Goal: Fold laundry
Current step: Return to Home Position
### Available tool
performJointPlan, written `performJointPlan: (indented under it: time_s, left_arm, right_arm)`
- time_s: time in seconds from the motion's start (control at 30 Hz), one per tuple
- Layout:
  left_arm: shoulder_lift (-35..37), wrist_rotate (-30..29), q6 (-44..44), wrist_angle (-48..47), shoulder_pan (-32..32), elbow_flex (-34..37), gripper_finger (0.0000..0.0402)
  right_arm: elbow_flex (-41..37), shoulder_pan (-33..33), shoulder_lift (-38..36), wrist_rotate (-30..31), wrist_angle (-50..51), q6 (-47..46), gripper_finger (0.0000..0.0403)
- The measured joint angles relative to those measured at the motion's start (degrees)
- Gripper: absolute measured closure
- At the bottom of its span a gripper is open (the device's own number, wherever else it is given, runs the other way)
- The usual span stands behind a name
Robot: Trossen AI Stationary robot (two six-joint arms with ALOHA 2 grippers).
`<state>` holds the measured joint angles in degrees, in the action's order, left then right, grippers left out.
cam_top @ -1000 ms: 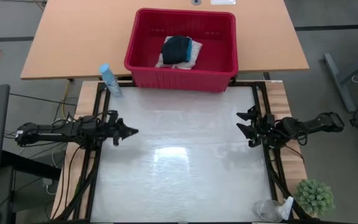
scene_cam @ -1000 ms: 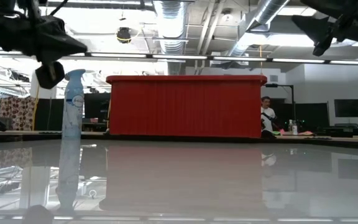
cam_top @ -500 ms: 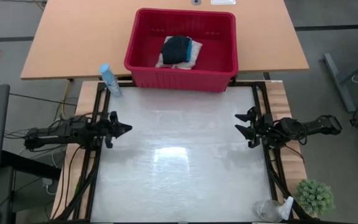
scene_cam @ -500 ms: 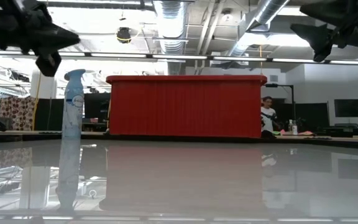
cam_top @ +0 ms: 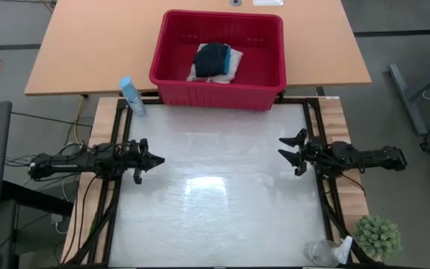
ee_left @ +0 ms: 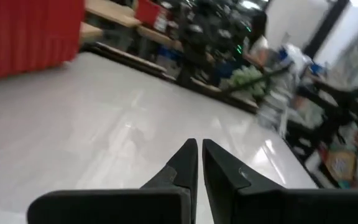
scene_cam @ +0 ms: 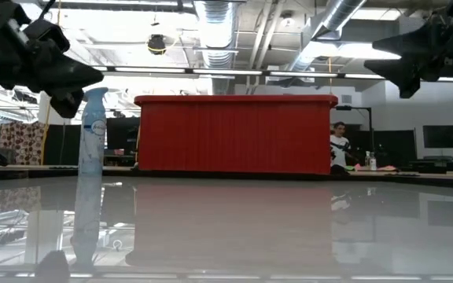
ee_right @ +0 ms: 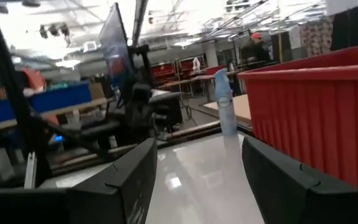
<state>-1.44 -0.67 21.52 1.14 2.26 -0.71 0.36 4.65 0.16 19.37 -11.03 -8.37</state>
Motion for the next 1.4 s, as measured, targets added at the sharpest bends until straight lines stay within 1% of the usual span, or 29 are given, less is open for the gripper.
performJointPlan:
  time_s: [0.13, 0.23, 0.33, 0.5, 1.4]
  left_arm:
    - [0.0, 3.1, -2.0, 0.4, -0.4, 0.0, 0.0389]
    - [0.0, 2.7, -3.2, 0.3, -0.5, 0.0, 0.0389]
    - [0.0, 2.0, -4.6, 0.3, -0.5, 0.0, 0.0389]
    - [0.0, -1.3, -4.9, 0.0, -0.5, 0.0, 0.0389]
    - [0.0, -1.2, -3.3, 0.0, -0.5, 0.0, 0.0389]
  right_arm:
    - [0.0, -1.1, 0.0, 0.0, -0.1, 1.0, 0.0143]
    - [0.0, -1.5, 0.0, 0.0, 0.3, 3.6, 0.0143]
    - [0.0, -1.5, 0.0, 0.0, 2.4, 4.2, 0.0143]
    - [0.0, -1.5, 0.0, 0.0, 2.4, 4.3, 0.0143]
    - [0.0, -1.4, 0.0, 0.0, 6.4, 4.3, 0.0143]
